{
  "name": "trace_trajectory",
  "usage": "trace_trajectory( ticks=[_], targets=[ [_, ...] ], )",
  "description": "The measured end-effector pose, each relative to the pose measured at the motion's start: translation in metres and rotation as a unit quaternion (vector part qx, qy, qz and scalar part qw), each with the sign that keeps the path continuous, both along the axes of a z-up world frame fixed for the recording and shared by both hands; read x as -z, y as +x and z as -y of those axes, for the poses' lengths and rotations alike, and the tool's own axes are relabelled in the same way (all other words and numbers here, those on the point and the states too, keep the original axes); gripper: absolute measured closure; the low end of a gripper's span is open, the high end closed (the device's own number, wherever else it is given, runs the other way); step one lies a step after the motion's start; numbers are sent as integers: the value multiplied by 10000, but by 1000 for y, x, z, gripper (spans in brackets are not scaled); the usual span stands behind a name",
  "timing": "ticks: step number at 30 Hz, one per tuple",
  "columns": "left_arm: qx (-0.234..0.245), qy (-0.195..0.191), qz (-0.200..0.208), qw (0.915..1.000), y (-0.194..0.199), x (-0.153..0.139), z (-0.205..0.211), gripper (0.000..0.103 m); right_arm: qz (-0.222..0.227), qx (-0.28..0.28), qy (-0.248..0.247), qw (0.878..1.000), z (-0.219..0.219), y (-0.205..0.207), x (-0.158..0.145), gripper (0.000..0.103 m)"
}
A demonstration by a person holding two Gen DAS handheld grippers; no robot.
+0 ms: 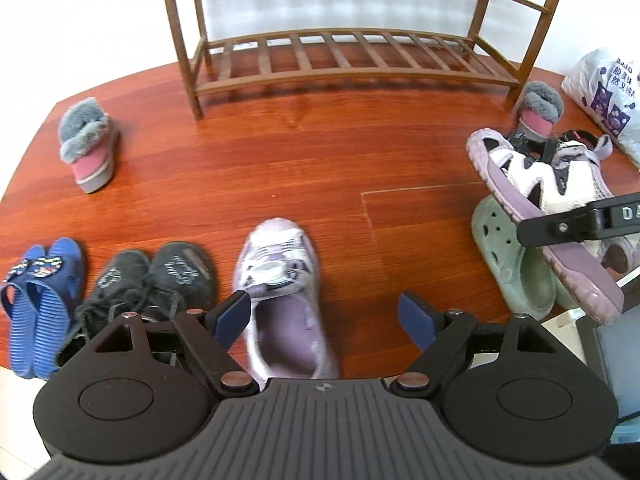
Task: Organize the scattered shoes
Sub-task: 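Carry the lavender sneaker beside its pair with the right tool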
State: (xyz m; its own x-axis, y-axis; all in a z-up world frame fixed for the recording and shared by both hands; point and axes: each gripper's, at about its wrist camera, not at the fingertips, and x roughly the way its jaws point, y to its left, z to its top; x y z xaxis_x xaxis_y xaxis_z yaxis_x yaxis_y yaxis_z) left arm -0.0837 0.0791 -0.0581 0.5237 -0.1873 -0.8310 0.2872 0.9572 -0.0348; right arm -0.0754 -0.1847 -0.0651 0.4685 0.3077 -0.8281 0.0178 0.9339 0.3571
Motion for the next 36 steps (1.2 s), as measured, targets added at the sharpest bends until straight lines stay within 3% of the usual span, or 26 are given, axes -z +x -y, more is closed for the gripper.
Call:
trace_trajectory(
  ticks=[36],
  targets=[
    [-511, 76, -119, 9986, -27, -3, -56, 18, -97, -291, -1083, 9936, -107, 33, 98, 28]
  ],
)
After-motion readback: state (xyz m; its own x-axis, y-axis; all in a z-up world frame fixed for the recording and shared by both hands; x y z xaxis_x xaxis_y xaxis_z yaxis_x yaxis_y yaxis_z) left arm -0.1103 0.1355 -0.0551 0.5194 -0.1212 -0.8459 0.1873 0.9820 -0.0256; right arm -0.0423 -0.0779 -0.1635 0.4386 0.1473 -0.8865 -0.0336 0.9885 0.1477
